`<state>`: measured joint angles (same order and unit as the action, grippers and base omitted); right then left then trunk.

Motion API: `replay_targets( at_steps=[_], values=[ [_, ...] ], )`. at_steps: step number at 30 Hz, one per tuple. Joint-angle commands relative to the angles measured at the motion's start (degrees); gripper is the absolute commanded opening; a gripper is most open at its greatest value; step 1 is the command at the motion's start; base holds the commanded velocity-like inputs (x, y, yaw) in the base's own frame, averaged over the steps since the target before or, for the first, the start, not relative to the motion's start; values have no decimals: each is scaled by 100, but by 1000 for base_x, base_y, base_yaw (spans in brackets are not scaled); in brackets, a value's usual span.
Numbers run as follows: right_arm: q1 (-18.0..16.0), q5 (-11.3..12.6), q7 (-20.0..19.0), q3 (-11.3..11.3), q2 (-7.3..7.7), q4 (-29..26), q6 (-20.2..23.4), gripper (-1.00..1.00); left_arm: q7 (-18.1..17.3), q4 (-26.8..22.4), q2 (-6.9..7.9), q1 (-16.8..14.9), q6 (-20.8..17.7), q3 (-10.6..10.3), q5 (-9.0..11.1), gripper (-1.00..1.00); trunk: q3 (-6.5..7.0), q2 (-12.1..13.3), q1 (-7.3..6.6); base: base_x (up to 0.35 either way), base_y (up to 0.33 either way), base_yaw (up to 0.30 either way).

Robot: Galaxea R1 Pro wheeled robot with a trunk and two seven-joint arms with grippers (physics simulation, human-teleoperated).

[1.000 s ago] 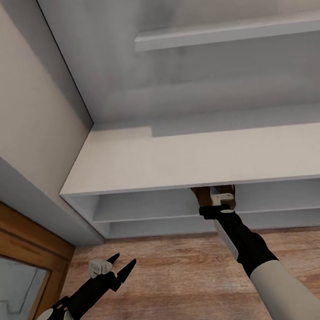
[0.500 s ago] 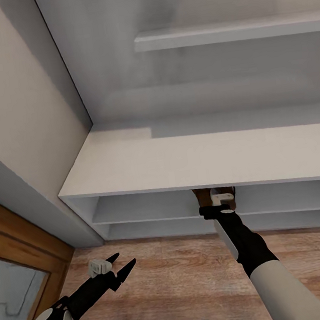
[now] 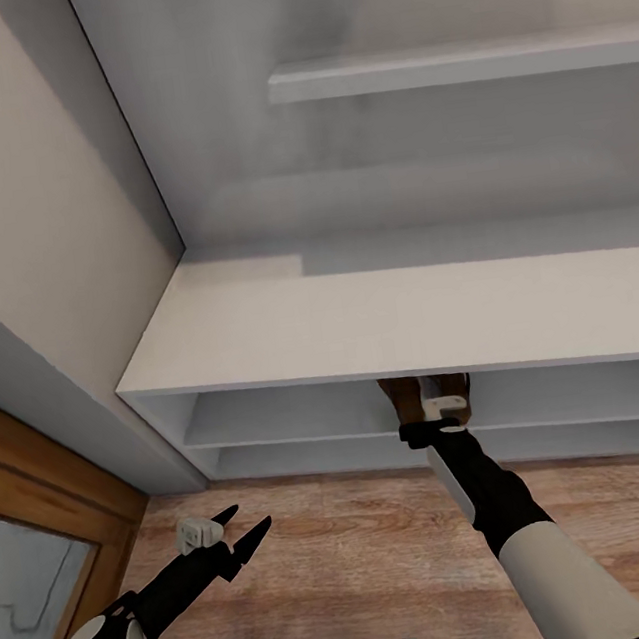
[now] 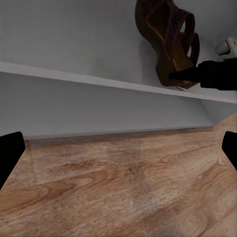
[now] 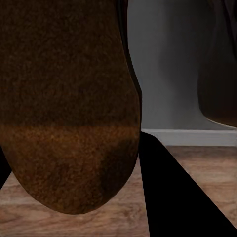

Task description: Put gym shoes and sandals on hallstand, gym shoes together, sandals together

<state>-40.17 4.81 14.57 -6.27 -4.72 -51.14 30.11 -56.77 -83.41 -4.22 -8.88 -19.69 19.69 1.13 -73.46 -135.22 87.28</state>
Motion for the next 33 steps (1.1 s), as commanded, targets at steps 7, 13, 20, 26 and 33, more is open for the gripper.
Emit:
replay_targets(
  at_steps=[7, 13, 20, 26, 33],
  values=[
    [2, 18, 2, 1, 1, 15, -6, -100, 2, 0, 0, 0, 0, 1, 2, 100, 0, 0, 0, 114, 0, 0],
    [0, 17, 2, 0, 1, 24, -6, -100, 0, 0, 0, 0, 0, 0, 0, 100, 0, 0, 0, 39, 0, 0],
    [0, 19, 2, -1, -1, 25, -6, -100, 0, 0, 0, 0, 0, 0, 1, 100, 0, 0, 0, 65, 0, 0],
    [0, 16, 2, -3, 0, 25, -6, -100, -1, 0, 0, 0, 0, 8, 2, 100, 0, 0, 0, 71, 0, 0],
    [2, 17, 2, -2, -2, 25, -6, 100, -1, 0, 0, 0, 0, 9, 2, 100, 0, 0, 0, 2, 0, 0]
  ],
)
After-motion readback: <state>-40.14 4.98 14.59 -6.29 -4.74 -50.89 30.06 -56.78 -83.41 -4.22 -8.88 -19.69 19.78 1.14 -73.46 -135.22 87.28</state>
